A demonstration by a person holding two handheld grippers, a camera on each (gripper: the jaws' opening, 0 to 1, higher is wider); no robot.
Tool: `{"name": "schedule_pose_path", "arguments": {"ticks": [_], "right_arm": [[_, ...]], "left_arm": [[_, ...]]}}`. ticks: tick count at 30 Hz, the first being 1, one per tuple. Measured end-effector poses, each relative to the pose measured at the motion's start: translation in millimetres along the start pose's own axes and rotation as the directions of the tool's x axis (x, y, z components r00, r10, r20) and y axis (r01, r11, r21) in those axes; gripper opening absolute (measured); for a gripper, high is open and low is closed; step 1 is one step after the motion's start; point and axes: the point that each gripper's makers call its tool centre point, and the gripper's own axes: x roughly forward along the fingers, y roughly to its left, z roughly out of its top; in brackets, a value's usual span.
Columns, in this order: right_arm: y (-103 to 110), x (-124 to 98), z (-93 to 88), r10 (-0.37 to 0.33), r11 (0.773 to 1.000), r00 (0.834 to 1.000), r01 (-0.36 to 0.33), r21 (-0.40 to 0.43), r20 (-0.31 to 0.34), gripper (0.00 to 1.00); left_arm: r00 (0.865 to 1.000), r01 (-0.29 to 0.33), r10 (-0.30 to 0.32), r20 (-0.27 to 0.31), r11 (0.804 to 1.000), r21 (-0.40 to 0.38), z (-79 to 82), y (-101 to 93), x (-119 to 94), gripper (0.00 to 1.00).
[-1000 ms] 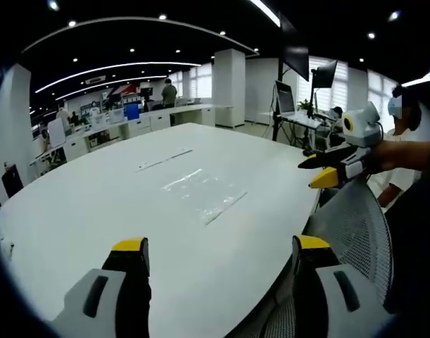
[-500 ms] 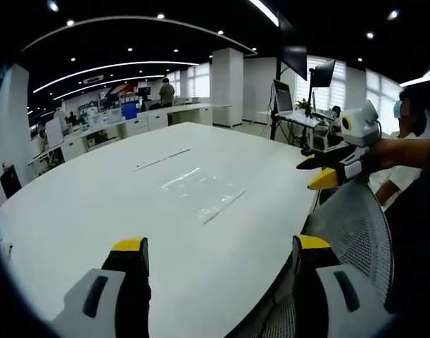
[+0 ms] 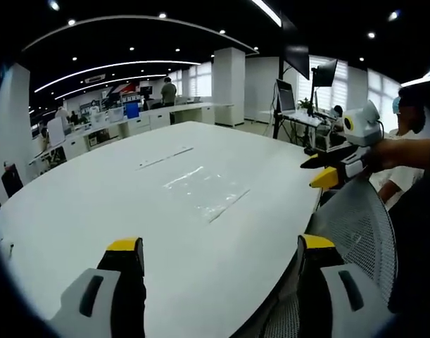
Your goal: Open the resealable bag by pulling the two sides of the seal apart until the entire bag opening is separated and visibly accessible.
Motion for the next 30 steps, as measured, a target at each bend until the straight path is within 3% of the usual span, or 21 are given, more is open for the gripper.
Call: {"name": "schedule_pose_path", "arguments": {"ticks": [11, 30], "right_arm": [[-7, 7, 2.0, -0.022, 1.0, 1.0, 0.022, -0.005, -0.016, 0.64], [4, 28, 3.6, 0.04, 0.999, 0.998, -0.041, -0.022, -0.043, 0.63]], "left_arm": [[1.0, 0.021, -0.021, -0.011, 1.0, -0.003, -2.6, -1.6, 6, 0.89], [0.999, -0.001, 0.001, -0.04, 1.0, -0.005, -10.8, 1.1, 6, 0.88]]}}
